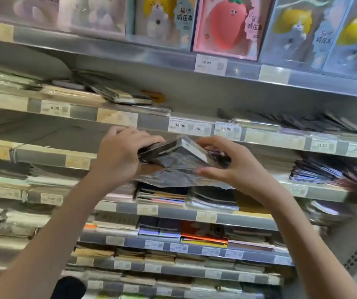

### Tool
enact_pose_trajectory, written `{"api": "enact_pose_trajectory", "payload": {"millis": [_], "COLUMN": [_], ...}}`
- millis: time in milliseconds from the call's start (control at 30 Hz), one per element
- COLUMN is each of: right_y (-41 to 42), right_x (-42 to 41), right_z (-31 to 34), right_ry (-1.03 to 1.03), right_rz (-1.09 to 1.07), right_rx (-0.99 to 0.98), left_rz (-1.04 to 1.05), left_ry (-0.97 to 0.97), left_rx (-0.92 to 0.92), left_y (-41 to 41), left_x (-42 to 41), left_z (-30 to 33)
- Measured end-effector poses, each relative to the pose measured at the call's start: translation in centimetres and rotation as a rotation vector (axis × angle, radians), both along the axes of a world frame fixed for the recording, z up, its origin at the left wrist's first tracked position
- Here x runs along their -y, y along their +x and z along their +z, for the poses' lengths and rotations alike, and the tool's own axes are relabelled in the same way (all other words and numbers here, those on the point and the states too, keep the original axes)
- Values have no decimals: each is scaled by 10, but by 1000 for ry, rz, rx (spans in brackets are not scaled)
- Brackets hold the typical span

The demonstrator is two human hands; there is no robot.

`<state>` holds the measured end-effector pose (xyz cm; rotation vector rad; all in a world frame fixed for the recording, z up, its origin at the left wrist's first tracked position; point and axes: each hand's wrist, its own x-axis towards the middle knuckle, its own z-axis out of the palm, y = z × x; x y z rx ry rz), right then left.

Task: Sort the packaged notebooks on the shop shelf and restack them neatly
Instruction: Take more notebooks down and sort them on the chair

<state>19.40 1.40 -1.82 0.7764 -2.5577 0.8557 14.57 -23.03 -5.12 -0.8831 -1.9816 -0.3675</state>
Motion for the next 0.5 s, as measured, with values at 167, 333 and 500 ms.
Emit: {"api": "enact_pose_trajectory", "payload": {"millis": [167,333,500], "right_y": [-3,-4,-3], "right_x": [13,13,21], "right_z": [-82,-180,-276], "right_ry": [-58,-74,-105], "right_rz": [-9,-61,-95], "right_rx": [243,488,786], "left_rz": [97,108,237], "left_ry": [-22,-39,-178], "left_rx": [207,360,520], "left_y": [5,14,20], "left_x": [11,23,24], "left_z": [-87,-178,-259]}}
